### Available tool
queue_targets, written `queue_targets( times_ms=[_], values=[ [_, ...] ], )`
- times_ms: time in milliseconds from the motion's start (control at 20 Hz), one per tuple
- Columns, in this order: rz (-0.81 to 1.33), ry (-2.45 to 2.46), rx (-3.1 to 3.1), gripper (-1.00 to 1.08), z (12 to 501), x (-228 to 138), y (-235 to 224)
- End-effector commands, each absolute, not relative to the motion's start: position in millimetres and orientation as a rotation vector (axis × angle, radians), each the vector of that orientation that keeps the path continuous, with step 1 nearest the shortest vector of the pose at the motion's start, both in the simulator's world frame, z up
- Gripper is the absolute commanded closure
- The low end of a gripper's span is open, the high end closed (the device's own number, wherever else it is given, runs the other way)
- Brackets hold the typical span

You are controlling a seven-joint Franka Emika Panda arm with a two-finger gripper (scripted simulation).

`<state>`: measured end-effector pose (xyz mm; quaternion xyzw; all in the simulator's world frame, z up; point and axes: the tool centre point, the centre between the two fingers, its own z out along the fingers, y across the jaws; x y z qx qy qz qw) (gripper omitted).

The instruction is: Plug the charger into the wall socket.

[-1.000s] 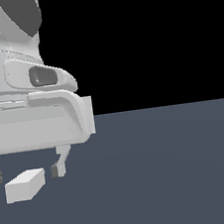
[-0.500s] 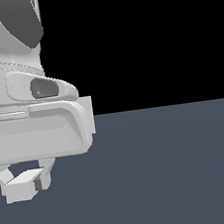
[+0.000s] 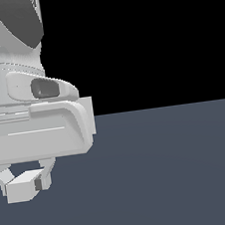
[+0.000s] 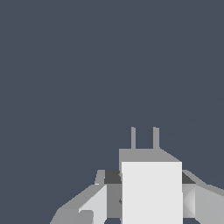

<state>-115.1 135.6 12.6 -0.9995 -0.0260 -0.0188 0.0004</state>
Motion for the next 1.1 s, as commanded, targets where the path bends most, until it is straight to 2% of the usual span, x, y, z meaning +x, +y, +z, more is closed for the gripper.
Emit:
queue_targets(
  times_ms=[0, 1050],
  values=[
    [-0.060, -0.089, -3.139, 1.08, 15, -113, 134],
    [-0.060, -0.373, -3.114, 1.08, 92, -52, 85]
  ],
)
